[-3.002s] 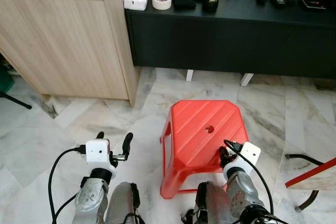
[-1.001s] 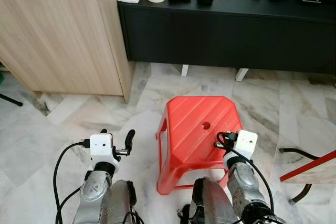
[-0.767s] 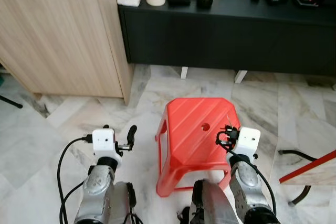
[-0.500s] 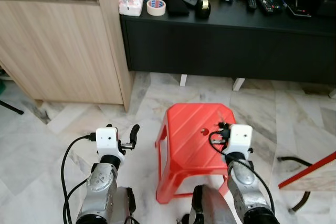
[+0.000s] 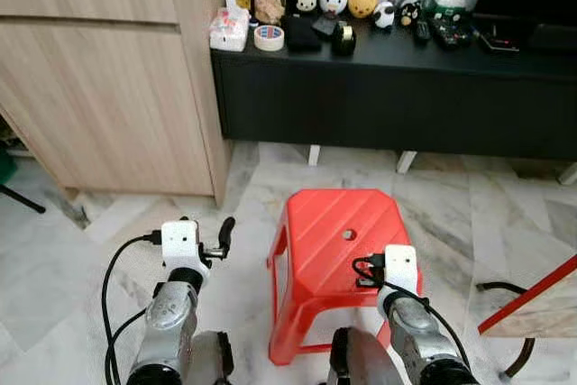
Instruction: Hang keys on a hook
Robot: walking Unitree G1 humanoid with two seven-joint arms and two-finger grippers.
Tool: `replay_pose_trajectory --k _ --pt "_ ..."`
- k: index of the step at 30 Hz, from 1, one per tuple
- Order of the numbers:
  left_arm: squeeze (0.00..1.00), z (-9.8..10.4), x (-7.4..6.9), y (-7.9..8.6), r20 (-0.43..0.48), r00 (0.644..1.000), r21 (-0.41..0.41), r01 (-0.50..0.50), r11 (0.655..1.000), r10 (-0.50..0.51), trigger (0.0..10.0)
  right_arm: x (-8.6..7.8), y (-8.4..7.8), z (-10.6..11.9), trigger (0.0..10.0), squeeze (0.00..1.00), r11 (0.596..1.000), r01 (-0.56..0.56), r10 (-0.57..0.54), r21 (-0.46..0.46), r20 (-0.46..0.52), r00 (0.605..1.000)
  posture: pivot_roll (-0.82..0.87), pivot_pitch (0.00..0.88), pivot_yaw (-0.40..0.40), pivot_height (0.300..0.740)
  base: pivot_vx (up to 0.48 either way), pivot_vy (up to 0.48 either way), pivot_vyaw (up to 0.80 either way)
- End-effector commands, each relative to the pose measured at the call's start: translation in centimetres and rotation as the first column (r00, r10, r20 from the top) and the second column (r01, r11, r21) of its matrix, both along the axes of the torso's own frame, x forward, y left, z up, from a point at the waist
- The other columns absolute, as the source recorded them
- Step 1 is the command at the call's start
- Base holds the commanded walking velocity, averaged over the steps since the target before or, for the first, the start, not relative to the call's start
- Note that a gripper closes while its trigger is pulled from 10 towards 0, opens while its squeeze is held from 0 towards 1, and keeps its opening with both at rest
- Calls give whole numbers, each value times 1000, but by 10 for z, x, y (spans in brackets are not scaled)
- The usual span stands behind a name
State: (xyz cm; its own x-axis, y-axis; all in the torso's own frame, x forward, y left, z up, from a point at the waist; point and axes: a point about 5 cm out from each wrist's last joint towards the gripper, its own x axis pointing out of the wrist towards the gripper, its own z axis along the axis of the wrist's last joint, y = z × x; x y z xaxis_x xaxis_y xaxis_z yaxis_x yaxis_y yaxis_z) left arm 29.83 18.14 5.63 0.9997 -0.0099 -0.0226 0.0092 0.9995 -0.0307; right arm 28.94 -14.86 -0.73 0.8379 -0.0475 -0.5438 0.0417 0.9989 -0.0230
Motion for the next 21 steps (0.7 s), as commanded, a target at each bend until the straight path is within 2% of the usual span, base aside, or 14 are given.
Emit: replay_pose_trajectory --k 1,5,8,10,11,12,13,14,15,17,21 --pt "0 -1 1 -1 0 1000 -11 7 1000 -7 10000 12 -3 14 10000 0 1000 16 -17 16 84 996 83 62 -81 596 0 0 0" --pt "0 -2 1 -1 -2 1000 -8 9 1000 -9 10000 13 -4 14 10000 0 998 47 -50 52 74 996 88 58 -81 596 0 0 0" --pt "0 -2 0 -1 -2 1000 -7 11 1000 -11 10000 9 -5 9 10000 0 1000 18 -18 -16 41 999 88 58 -81 596 0 0 0" --pt "0 -2 0 -1 -1 1000 -7 10 1000 -10 10000 12 -9 17 10000 0 998 34 -26 -60 127 992 96 56 -82 596 0 0 0" --pt "0 -2 0 -1 -1 1000 -7 10 1000 -10 10000 12 -9 17 10000 0 998 34 -26 -60 127 992 96 56 -82 596 0 0 0" --pt "0 -2 1 0 -2 1000 -5 8 1000 -8 10000 16 -11 25 10000 0 996 83 -75 -33 201 977 99 53 -82 596 0 0 0" --pt "0 -3 1 0 -2 1000 -4 8 1000 -8 10000 11 -9 16 10000 0 997 72 -69 -15 124 990 99 53 -82 596 0 0 0" --pt "0 -3 1 0 -2 1000 -4 8 1000 -8 10000 11 -9 16 10000 0 997 72 -69 -15 124 990 99 53 -82 596 0 0 0" --pt "0 -3 1 0 -2 1000 -4 8 1000 -8 10000 7 -6 9 10000 0 998 61 -61 -1 64 996 99 53 -82 596 0 0 0" --pt "0 -3 1 0 -2 1000 -3 8 1000 -8 10000 -5 -4 -8 10000 0 998 56 -56 10 -54 997 99 45 -83 596 0 0 0" --pt "0 -3 1 0 -1 1000 -4 8 1000 -8 10000 -13 -1 -16 10000 0 1000 27 -27 2 -102 994 105 46 -83 596 0 0 0"
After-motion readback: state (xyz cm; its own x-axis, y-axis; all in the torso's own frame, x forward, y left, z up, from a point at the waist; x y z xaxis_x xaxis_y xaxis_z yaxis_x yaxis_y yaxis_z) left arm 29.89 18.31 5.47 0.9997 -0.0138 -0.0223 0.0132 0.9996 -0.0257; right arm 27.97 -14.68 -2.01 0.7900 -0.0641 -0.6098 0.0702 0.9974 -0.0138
